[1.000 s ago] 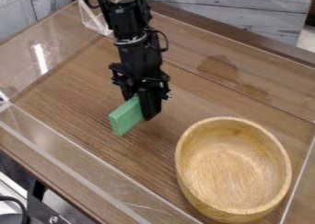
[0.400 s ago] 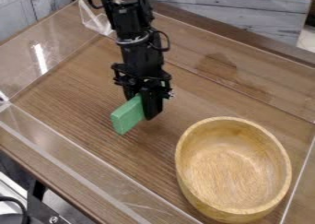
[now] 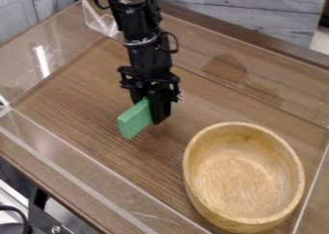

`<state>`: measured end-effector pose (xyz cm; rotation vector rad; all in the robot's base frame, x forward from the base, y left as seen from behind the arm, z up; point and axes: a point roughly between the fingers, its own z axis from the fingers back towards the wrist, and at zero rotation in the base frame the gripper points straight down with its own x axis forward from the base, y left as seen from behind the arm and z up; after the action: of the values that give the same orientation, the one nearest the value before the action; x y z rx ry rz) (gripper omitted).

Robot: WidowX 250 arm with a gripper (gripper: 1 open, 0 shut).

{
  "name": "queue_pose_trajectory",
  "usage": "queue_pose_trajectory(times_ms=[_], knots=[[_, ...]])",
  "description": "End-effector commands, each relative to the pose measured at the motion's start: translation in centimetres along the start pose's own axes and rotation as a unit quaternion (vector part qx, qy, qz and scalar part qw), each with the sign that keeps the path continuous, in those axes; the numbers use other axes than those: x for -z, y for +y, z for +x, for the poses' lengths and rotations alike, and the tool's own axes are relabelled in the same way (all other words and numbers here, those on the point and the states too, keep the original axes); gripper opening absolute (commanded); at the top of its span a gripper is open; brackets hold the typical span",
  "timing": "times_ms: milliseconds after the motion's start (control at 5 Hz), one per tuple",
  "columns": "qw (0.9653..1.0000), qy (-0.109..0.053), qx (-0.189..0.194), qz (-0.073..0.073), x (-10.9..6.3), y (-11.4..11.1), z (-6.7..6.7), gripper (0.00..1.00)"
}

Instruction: Remove the green block from inside the brown bowl and put it on the table

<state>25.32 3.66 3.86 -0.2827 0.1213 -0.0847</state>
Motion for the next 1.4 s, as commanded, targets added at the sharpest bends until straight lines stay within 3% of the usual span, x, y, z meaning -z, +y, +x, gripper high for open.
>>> queue_pose_trajectory(times_ms=[0, 1200], knots=[[0.9997, -0.024, 0.000, 0.008, -1.38, 0.35, 1.09, 0.00], [0.9999, -0.009, -0.010, -0.003, -1.22, 0.64, 1.66, 0.00]])
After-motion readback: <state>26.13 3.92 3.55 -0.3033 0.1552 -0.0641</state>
